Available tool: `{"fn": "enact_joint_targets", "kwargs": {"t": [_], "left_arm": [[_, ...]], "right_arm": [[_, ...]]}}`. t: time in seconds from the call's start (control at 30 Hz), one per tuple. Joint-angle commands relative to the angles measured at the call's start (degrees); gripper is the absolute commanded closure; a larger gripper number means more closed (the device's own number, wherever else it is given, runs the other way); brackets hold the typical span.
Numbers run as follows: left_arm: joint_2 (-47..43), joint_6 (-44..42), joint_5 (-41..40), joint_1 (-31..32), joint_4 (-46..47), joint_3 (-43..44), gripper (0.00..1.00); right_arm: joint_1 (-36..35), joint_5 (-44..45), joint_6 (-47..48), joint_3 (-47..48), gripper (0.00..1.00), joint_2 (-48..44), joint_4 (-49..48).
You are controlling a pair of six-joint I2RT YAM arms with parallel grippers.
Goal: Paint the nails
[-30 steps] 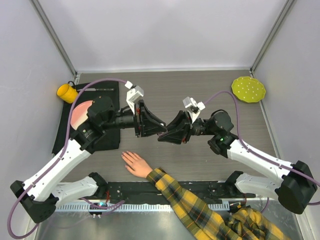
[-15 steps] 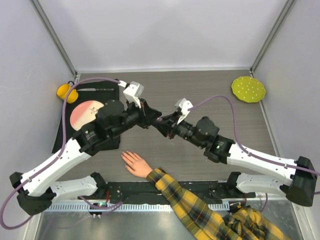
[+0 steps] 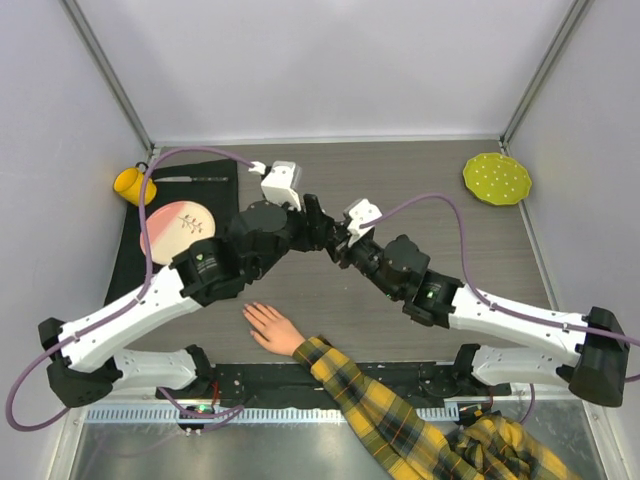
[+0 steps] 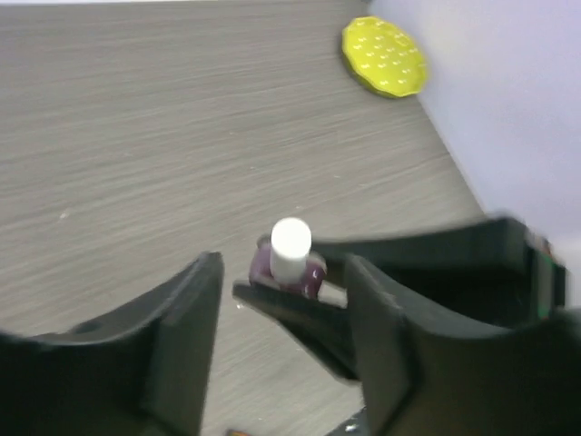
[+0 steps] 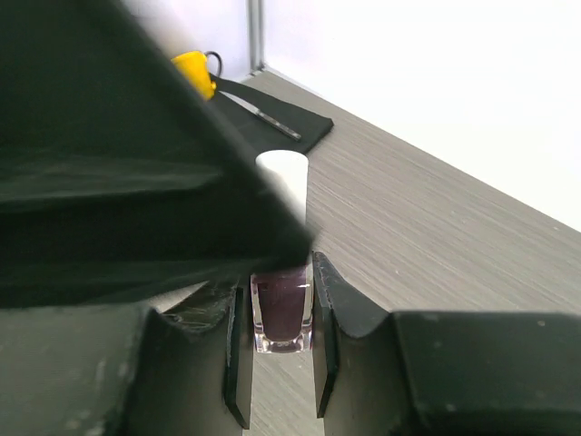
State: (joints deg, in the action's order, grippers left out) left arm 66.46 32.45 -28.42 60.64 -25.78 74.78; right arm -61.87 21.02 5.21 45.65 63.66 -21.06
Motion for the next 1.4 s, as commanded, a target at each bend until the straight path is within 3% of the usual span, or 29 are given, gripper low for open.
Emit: {"fn": "enact_joint_targets", "kwargs": {"t": [0.0, 0.03, 0.13, 0.27, 0.3, 0.37, 0.53, 0.77, 1.03, 1.37], "left_arm": [[-3.96, -3.34, 8.55, -2.36, -1.63, 2.38, 0.27], [-4.75, -3.96, 11.52, -3.33, -2.16, 2.73, 0.20], [-6.07, -5.98, 16.62, -9.12, -3.84, 4.40, 0.18], [-6.77, -5.55, 40.57, -22.56, -4.02, 6.25, 0.18], [-7.04, -5.55, 44.82, -27.20, -3.41, 6.16, 0.19], [-7.65, -5.73, 55.86, -30.57, -0.16, 5.20, 0.21], [-7.84, -1.61, 71.47, -36.03, 11.26, 0.73, 0.20], [-5.29, 0.16, 75.54, -38.05, 14.80, 0.36, 0.16], [-3.79, 2.09, 75.71, -39.11, 16.28, -1.56, 0.22], [-1.42, 11.31, 83.62, -38.76, 29.54, -6.23, 0.30]], "right_arm": [[7.18, -14.93, -4.32, 1.46, 0.99, -3.28, 0.22], [8.15, -17.74, -6.42, 1.81, 0.99, -2.93, 0.58], [9.57, -25.92, -7.76, 2.69, 0.99, -1.79, 0.67], [13.86, -39.61, -15.20, 5.67, 0.99, 1.98, -0.73], [14.92, -46.96, -16.80, 6.38, 0.99, 2.78, -1.35], [17.65, -53.59, -22.14, 7.96, 0.99, 4.62, -4.07], [20.99, -64.85, -32.18, 8.14, 0.99, 7.35, -13.90], [22.67, -70.76, -39.57, 8.14, 0.99, 9.99, -22.09], [24.34, -71.46, -41.78, 7.70, 0.99, 9.73, -24.99], [24.34, -71.99, -45.73, 9.28, 0.99, 11.66, -30.09]]}}
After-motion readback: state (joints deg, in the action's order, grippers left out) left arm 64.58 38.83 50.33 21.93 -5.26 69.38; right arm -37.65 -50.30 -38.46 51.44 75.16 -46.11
